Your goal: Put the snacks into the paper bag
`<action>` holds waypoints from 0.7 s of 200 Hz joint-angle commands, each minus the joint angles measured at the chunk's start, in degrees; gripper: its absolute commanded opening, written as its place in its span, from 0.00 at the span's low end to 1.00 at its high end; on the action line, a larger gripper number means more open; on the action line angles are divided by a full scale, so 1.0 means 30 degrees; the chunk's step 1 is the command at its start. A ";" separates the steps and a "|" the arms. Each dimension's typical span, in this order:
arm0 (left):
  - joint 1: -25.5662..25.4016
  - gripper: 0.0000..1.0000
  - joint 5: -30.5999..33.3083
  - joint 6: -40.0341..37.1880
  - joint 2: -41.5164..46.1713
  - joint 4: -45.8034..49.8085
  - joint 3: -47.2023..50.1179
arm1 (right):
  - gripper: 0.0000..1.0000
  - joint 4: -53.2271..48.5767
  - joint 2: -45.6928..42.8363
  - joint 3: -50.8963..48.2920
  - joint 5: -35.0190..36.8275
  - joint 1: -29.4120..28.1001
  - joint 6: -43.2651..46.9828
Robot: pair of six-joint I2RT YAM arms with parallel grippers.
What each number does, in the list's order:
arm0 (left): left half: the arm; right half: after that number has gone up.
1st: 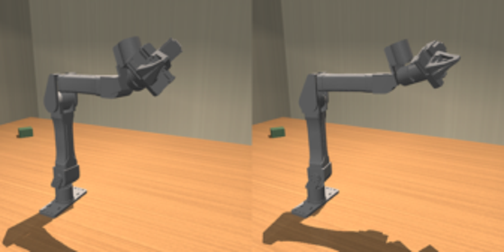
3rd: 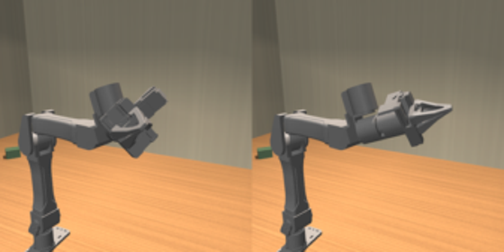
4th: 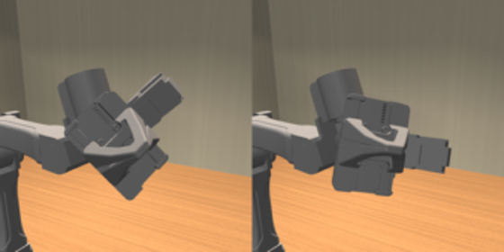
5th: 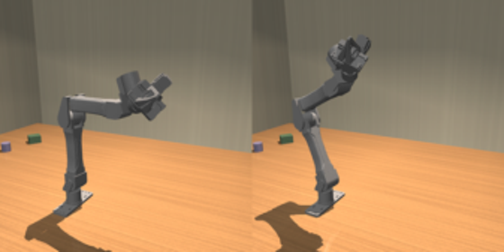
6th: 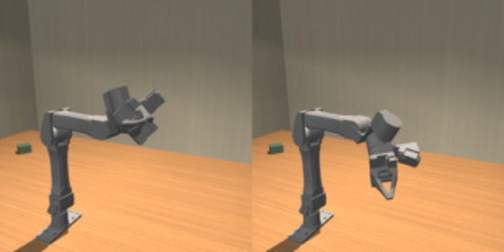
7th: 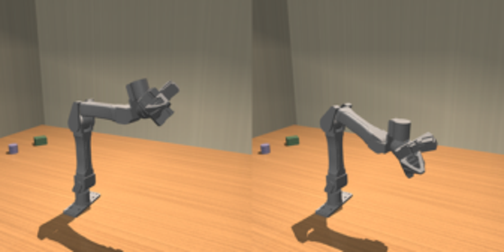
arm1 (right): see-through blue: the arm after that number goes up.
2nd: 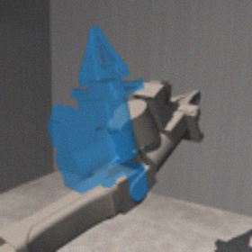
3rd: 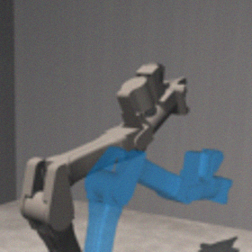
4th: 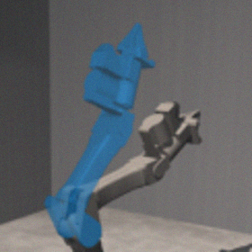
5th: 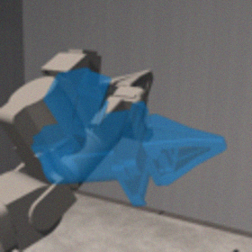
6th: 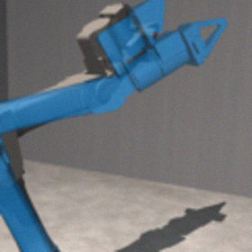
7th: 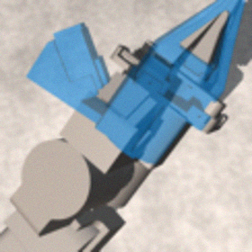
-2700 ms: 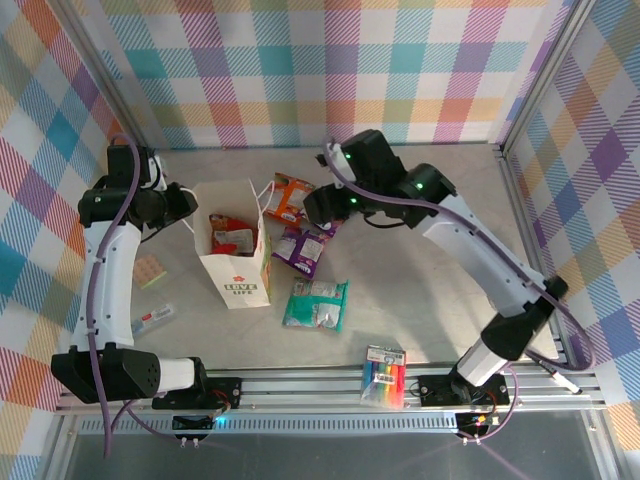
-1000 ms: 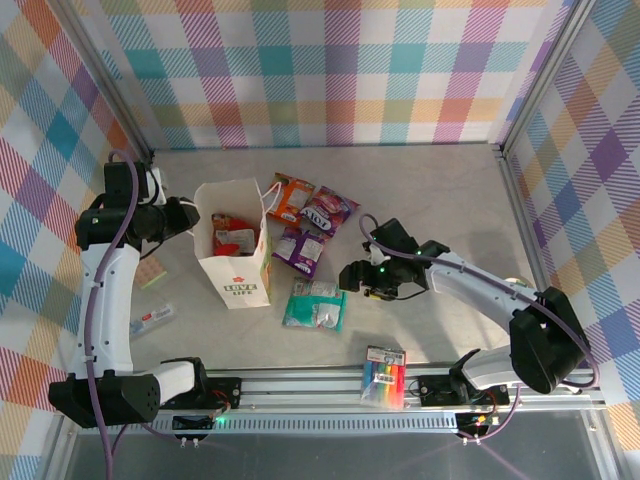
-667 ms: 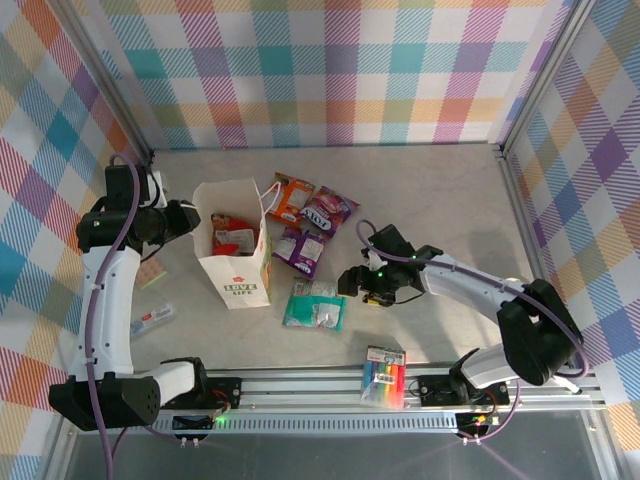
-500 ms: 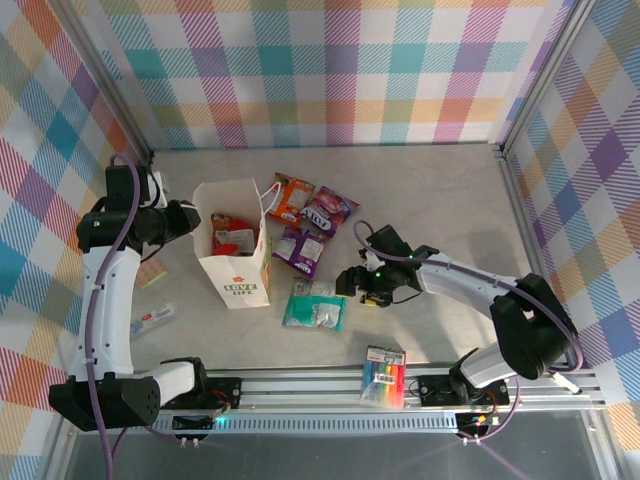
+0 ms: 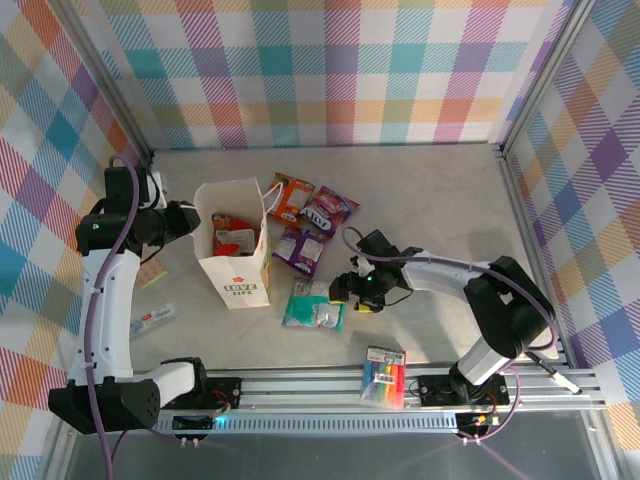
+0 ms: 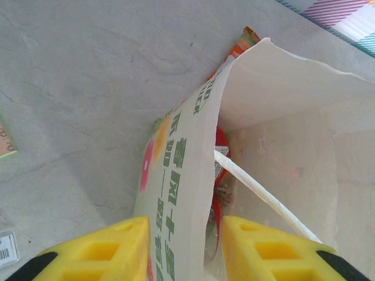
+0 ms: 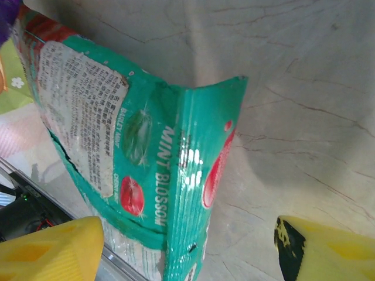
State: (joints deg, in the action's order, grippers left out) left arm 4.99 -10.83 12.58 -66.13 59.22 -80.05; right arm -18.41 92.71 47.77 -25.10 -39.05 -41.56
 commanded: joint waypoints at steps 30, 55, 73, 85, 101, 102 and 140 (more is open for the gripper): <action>-0.0120 0.37 0.0027 -0.0018 0.0376 0.0209 0.0111 | 0.77 0.0331 0.1217 0.1625 -0.0802 -0.0314 0.0404; -0.0114 0.37 0.0065 -0.0004 0.0375 0.0211 0.0127 | 0.77 0.0275 0.1673 0.1975 -0.0938 -0.0303 0.0494; -0.0103 0.37 0.0058 -0.0004 0.0319 0.0207 0.0111 | 0.77 0.0316 0.2000 0.2095 -0.1025 -0.0358 0.0451; -0.0112 0.37 0.0110 -0.0003 0.0298 0.0211 0.0083 | 0.76 0.0441 0.2189 0.2114 -0.1152 -0.0385 0.0381; -0.0115 0.37 0.0109 0.0024 0.0258 0.0211 0.0031 | 0.77 0.0602 0.2437 0.2124 -0.1285 -0.0488 0.0253; -0.0113 0.37 0.0102 0.0025 0.0267 0.0211 0.0027 | 0.77 0.0601 0.2437 0.2153 -0.1293 -0.0489 0.0242; -0.0112 0.37 0.0065 0.0055 0.0180 0.0174 -0.0031 | 0.75 0.0602 0.2759 0.2452 -0.1275 -0.0588 0.0259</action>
State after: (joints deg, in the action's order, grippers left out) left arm 4.99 -10.79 12.58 -66.13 59.27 -80.05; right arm -17.37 99.68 53.71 -27.66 -40.12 -41.19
